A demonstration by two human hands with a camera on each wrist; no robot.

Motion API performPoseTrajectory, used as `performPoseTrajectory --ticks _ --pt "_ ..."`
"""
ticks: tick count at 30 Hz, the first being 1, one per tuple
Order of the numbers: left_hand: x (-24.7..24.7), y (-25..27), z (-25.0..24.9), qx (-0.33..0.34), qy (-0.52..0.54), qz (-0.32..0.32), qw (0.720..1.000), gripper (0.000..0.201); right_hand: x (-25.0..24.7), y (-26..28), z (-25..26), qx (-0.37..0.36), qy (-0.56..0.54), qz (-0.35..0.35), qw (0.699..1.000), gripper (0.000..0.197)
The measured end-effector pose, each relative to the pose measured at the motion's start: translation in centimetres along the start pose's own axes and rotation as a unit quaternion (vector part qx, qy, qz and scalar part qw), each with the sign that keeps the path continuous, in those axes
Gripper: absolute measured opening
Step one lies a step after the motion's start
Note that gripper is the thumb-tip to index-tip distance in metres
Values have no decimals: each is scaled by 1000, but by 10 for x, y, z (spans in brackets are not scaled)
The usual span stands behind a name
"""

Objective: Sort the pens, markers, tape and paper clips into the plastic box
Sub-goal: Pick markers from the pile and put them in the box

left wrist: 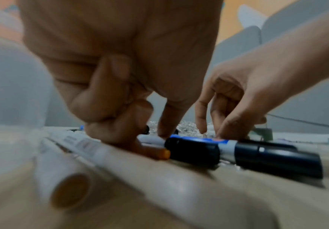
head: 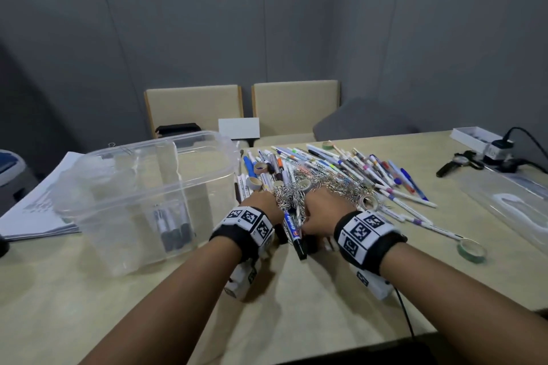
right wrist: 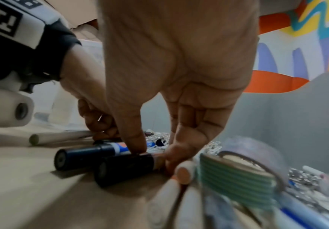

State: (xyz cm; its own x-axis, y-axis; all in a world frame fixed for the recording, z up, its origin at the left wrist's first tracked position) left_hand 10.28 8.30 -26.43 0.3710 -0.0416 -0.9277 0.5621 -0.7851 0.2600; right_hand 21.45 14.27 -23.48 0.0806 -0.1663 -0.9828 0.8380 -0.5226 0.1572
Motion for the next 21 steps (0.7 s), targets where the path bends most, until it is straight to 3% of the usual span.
performPoseTrajectory --ticks 6,13,17,21 --pt "-1 8 6 -27 38 -10 999 27 2 1 1 45 -67 10 997 28" --pt "0 19 -3 -38 28 -4 999 25 9 3 -4 73 -81 22 994 68" --pt "-5 20 0 -49 35 -10 998 22 -7 4 -10 106 -193 67 973 59" --pt "-26 20 3 -38 48 -35 998 44 -47 9 -19 114 -114 123 979 25"
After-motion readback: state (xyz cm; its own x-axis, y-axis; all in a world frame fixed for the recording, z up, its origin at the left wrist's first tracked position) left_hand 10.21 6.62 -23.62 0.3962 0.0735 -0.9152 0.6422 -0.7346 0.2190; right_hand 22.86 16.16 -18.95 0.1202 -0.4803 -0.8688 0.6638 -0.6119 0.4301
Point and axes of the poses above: each hand's wrist, its own y-axis away from the middle knuckle, its own x-axis out of the palm, z = x × y, the point moved 7 cm from there along -y, towards the middle knuckle, and after that the axes turned 6 degrees about z, right-handed, at the moved point
